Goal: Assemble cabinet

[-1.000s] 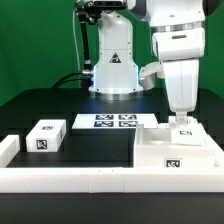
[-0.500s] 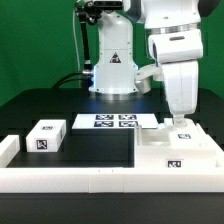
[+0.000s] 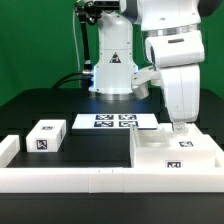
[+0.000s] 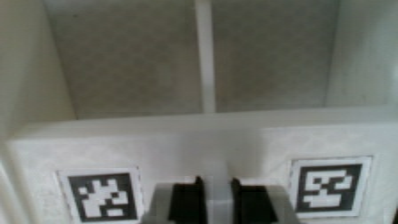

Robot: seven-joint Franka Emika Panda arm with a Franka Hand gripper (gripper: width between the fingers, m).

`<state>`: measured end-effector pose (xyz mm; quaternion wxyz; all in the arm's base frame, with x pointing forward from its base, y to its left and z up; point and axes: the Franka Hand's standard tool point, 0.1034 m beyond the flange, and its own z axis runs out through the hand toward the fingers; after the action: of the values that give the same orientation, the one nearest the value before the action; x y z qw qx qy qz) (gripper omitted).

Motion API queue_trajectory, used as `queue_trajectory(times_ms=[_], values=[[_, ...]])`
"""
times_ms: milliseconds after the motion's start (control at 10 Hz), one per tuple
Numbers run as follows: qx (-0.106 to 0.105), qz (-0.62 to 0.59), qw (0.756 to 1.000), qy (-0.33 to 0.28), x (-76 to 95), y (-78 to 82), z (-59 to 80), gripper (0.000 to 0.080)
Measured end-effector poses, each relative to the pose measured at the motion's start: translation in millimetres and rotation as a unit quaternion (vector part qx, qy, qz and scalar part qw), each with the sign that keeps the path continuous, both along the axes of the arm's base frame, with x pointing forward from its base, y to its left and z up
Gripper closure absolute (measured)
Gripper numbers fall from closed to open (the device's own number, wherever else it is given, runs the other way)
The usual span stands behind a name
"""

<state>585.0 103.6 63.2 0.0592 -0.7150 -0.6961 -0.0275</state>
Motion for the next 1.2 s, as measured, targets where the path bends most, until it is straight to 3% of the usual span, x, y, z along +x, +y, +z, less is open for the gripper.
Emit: queue_trajectory(times_ms=[300, 600, 700, 800, 1000, 1200], values=[[-0.002, 0.002, 1.000, 0.018, -0.3, 0.8, 0.0, 0.0738], [-0.003, 0.001, 1.000, 0.017, 0.0, -0.2, 2.1, 0.0311], [-0.006, 0.001, 1.000, 0.012, -1.6, -1.4, 10.3, 0.0311], [-0.010, 0.001, 1.000, 0.009, -5.5, -2.6, 18.7, 0.0185], [-0.021, 0.003, 1.000, 0.009, -25.5, -7.4, 31.5, 0.0157], [-0.022, 0.004, 1.000, 0.004, -33.9, -8.2, 29.2, 0.0151]])
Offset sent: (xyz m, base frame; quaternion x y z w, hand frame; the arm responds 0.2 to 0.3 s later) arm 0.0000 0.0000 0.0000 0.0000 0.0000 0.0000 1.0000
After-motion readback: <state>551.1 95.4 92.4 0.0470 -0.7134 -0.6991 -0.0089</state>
